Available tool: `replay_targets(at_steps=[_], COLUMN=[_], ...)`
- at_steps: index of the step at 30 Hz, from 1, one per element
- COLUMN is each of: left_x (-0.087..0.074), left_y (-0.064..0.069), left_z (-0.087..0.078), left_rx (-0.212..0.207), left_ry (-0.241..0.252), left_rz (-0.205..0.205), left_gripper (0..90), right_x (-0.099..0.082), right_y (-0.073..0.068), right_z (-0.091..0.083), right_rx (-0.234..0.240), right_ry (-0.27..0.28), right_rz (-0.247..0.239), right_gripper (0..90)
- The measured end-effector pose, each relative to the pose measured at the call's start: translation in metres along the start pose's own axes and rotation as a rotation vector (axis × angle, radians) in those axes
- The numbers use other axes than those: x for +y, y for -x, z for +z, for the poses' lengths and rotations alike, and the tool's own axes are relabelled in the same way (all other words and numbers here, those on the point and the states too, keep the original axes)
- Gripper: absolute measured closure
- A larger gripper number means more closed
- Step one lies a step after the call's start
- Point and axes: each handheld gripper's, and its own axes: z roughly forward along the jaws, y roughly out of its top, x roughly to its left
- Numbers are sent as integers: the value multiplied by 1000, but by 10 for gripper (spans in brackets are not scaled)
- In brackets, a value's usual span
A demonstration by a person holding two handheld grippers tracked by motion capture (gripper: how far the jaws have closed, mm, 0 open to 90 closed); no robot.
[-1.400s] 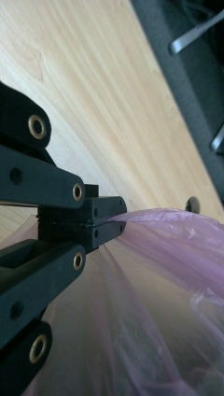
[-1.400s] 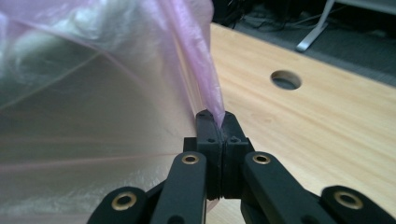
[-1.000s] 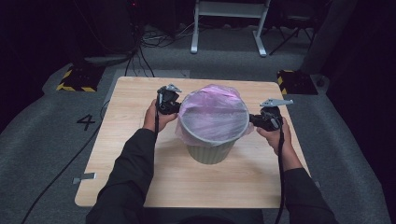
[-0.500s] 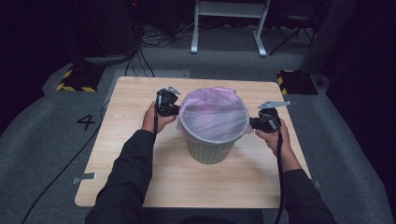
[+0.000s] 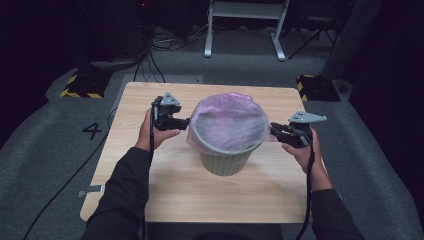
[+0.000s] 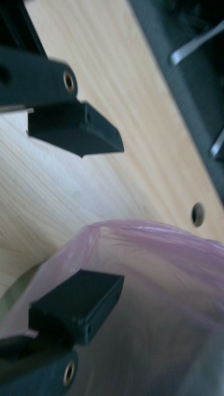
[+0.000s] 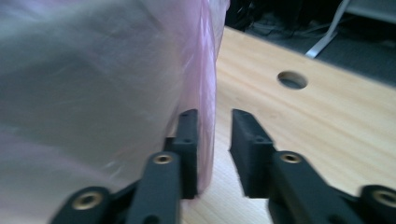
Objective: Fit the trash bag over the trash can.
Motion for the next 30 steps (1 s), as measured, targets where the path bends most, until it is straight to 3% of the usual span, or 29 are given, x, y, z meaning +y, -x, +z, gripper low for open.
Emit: replay_targets(at_steps=[1, 5, 8, 13, 14, 17, 18, 21, 23, 25, 28, 30], left_x=[-4, -10, -19, -33, -35, -41, -43, -44, -42, -40, -37, -37], left_y=[1, 5, 15, 41, 47, 67, 73, 86, 89, 87, 83, 80], left_z=[-11, -26, -43, -60, -62, -65, -64, -59, -53, -46, -37, -34], left_rx=[-1, -8, -23, -76, -74, -122, -114, -122, -110, -102, -94, -130], left_ry=[19, 27, 43, 75, 75, 89, 86, 86, 85, 89, 84, 88], left_rz=[6, 23, 74, 151, 165, 187, 203, 226, 241, 231, 235, 249], left_gripper=[252, 217, 202, 177, 170, 159, 158, 158, 163, 220, 409, 548], right_x=[0, -1, -3, -8, -8, -10, -10, -8, -5, -2, 0, -1], right_y=[-2, -6, -11, -25, -29, -39, -44, -56, -64, -69, -71, -69], right_z=[-8, -17, -26, -40, -42, -49, -51, -52, -49, -43, -35, -31], right_rx=[10, 13, 8, 56, 60, 86, 97, 79, 30, -21, -29, -30], right_ry=[12, 17, 24, 53, 52, 64, 68, 79, 75, 69, 59, 52], right_rz=[-35, -92, -132, -204, -217, -253, -272, -315, -351, -399, -425, -414], right_gripper=[621, 546, 471, 384, 369, 335, 329, 323, 353, 461, 690, 804])
